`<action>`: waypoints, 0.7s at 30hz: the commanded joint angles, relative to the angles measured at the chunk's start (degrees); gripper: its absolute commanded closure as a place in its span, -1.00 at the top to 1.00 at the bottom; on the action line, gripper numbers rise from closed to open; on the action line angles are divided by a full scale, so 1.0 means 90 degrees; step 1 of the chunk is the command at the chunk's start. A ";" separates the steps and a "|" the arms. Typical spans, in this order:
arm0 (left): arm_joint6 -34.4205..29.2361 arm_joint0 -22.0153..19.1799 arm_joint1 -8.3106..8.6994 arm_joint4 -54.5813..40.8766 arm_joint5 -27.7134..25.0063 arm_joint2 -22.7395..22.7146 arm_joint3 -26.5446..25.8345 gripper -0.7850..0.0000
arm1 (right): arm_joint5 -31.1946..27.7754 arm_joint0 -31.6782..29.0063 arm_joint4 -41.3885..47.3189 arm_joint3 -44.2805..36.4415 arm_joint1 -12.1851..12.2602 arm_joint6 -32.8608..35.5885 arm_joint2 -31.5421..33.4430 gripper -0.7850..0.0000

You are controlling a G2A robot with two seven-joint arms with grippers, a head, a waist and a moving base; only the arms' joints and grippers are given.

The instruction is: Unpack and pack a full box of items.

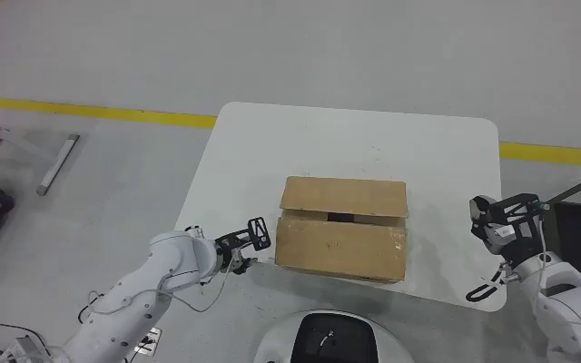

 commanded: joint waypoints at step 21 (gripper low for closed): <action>0.0708 -0.2311 -0.0330 0.0252 0.0251 0.1991 0.0858 -1.00 | 0.0055 -0.0054 0.0158 0.0014 0.0019 0.0031 -0.0037 -1.00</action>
